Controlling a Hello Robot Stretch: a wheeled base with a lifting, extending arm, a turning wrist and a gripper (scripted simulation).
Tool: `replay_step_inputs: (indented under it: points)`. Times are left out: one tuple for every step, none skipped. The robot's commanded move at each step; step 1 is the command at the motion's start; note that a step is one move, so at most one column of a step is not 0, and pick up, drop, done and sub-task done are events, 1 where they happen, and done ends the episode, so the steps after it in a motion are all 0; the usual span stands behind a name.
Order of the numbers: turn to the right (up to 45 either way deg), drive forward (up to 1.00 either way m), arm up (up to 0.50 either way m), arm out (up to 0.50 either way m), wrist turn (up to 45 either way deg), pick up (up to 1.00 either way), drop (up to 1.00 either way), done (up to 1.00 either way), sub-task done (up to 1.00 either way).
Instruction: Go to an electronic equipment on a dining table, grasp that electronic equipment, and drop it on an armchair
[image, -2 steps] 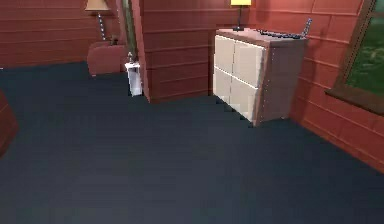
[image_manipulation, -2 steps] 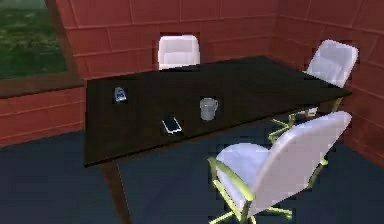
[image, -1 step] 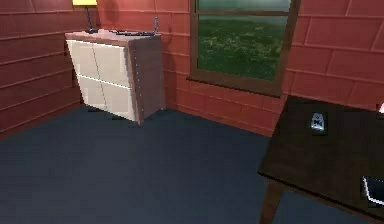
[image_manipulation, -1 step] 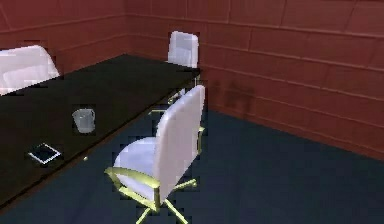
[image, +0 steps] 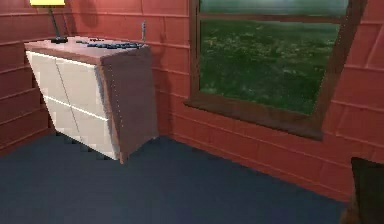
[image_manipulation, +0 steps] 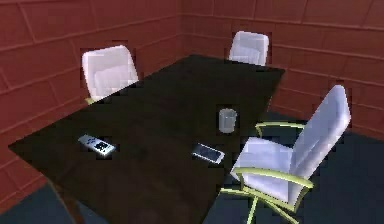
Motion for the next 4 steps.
replay_step_inputs:
  points:
    - [24.0, 0.00, 0.00, 0.00, 0.0, 0.00, 0.00, 0.00, 0.00]
    - [0.0, 0.80, 0.00, 0.00, 0.0, 0.00, 0.00, 0.00, 0.00]
    - [33.0, 0.00, 0.00, 0.00, 0.0, 0.00, 0.00, 0.00, 0.00]
    - [45.0, 0.00, 0.00, 0.00, 0.0, 0.00, 0.00, 0.00, 0.00]
